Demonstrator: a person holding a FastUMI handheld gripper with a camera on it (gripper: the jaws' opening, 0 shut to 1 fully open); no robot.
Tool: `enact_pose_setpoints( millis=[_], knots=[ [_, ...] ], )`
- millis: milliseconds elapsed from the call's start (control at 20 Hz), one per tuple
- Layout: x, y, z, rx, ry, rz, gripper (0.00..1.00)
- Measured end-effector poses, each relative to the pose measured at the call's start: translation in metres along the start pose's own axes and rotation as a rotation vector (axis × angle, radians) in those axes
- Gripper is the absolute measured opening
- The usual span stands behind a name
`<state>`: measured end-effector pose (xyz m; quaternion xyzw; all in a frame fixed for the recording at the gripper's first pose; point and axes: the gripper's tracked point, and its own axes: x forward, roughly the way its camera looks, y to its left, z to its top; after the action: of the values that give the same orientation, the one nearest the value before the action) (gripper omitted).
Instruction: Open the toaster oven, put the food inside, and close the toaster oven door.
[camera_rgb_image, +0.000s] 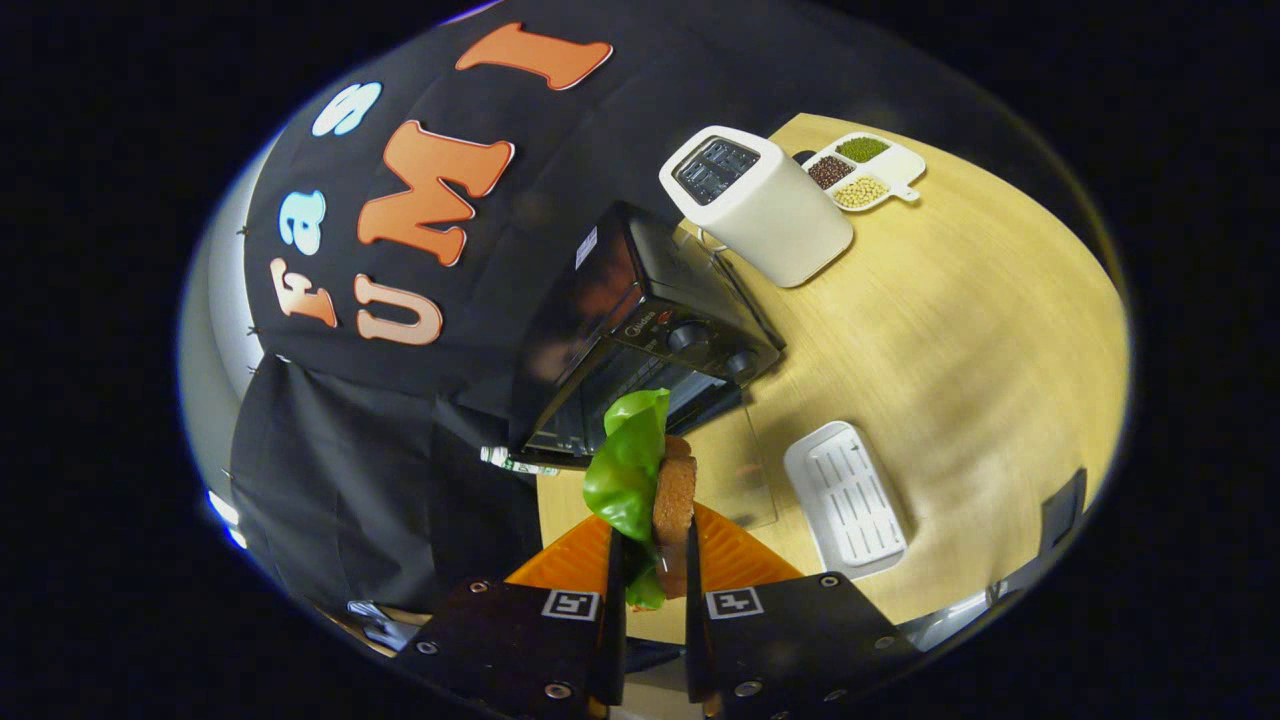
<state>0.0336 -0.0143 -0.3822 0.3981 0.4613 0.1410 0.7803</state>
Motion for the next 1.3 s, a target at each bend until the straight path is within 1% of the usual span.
enact_pose_setpoints(
  millis=[250,350,500,650,800,900,1000,1050,1150,1300],
  knots=[
    [0.056,0.014,-0.015,0.129,-0.055,0.044,0.24],
    [0.077,0.021,-0.012,0.180,-0.098,0.065,0.24],
    [0.107,0.026,-0.002,0.229,-0.179,0.067,0.25],
    [0.134,0.032,0.005,0.308,-0.253,0.085,0.25],
    [0.158,0.032,0.013,0.399,-0.327,0.078,0.25],
    [0.174,0.029,0.016,0.465,-0.365,0.053,0.25],
    [0.188,0.027,0.018,0.502,-0.400,0.026,0.24],
    [0.192,0.031,0.022,0.520,-0.416,0.029,0.25],
    [0.202,0.036,0.031,0.546,-0.453,0.008,0.25],
    [0.215,0.039,0.034,0.569,-0.468,-0.025,0.32]
  ],
)
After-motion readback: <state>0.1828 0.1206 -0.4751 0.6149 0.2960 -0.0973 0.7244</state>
